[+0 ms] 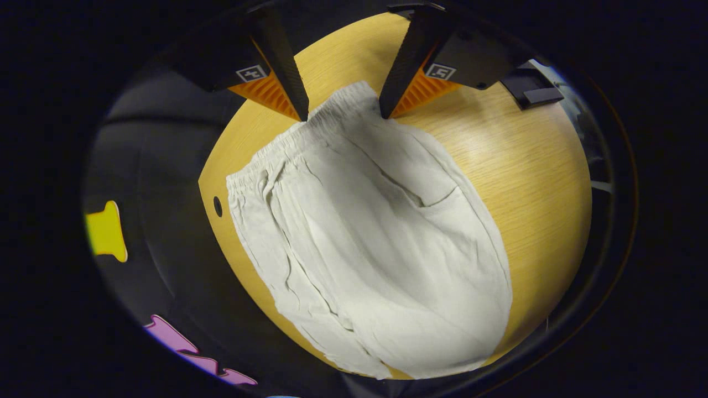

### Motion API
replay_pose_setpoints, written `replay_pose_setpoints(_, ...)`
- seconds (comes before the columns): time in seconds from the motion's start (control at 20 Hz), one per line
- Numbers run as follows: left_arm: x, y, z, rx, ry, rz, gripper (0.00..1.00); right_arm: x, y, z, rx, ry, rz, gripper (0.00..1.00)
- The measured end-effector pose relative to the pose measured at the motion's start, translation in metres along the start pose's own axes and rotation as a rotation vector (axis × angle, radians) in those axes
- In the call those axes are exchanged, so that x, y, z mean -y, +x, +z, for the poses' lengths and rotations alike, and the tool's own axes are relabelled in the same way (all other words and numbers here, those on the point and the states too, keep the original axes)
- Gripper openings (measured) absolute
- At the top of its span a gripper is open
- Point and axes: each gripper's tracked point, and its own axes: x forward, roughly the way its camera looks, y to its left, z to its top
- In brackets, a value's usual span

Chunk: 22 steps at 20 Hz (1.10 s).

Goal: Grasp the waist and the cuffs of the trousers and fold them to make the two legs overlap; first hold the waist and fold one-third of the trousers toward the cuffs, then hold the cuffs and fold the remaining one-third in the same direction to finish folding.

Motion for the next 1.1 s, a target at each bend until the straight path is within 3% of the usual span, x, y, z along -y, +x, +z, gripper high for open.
replay_pose_setpoints(0.05,0.001,0.002,0.001,0.001,-0.003,-0.004,0.99,-0.002,0.004,0.001,-0.02,-0.014,0.015,0.88)
replay_pose_setpoints(0.1,0.002,0.003,0.002,0.004,-0.008,-0.006,0.99,-0.005,0.006,0.001,-0.042,-0.011,0.043,0.77)
replay_pose_setpoints(0.15,0.001,0.004,0.002,0.005,-0.015,-0.005,0.99,-0.007,0.006,0.002,-0.058,0.002,0.065,0.82)
replay_pose_setpoints(0.2,0.0,0.004,0.001,0.003,-0.023,-0.003,0.99,-0.006,0.006,0.002,-0.069,0.018,0.074,0.7)
replay_pose_setpoints(0.3,-0.005,0.003,-0.004,-0.006,-0.042,0.001,0.99,-0.012,0.011,0.0,-0.09,0.067,0.115,0.66)
replay_pose_setpoints(0.35,-0.009,0.003,-0.008,-0.014,-0.05,0.005,0.99,-0.01,0.007,0.003,-0.104,0.087,0.118,0.62)
replay_pose_setpoints(0.4,-0.014,0.002,-0.012,-0.025,-0.056,0.012,0.99,-0.009,0.01,0.004,-0.127,0.09,0.113,0.49)
replay_pose_setpoints(0.45,-0.02,0.001,-0.016,-0.035,-0.063,0.022,0.99,-0.008,0.01,0.007,-0.132,0.093,0.109,0.47)
replay_pose_setpoints(0.5,-0.025,0.001,-0.018,-0.041,-0.071,0.031,0.99,-0.007,0.014,0.005,-0.146,0.078,0.087,0.31)
replay_pose_setpoints(0.6,-0.036,0.0,-0.019,-0.046,-0.083,0.046,0.99,-0.004,0.017,0.006,-0.157,0.048,0.07,0.29)
replay_pose_setpoints(0.7,-0.049,-0.003,-0.021,-0.045,-0.083,0.066,0.99,-0.003,0.015,0.007,-0.171,0.077,0.072,0.19)
replay_pose_setpoints(0.75,-0.054,-0.003,-0.023,-0.048,-0.081,0.074,0.99,-0.003,0.018,0.008,-0.157,0.087,0.075,0.19)
replay_pose_setpoints(0.8,-0.061,-0.002,-0.027,-0.056,-0.078,0.084,0.98,-0.002,0.013,0.009,-0.159,0.083,0.077,0.07)
replay_pose_setpoints(0.95,-0.083,0.0,-0.036,-0.078,-0.047,0.085,0.99,-0.003,0.016,0.008,-0.164,0.071,0.072,0.07)
replay_pose_setpoints(1.1,-0.124,0.004,-0.054,-0.119,0.059,0.101,0.98,-0.003,0.015,0.009,-0.17,0.064,0.073,0.07)
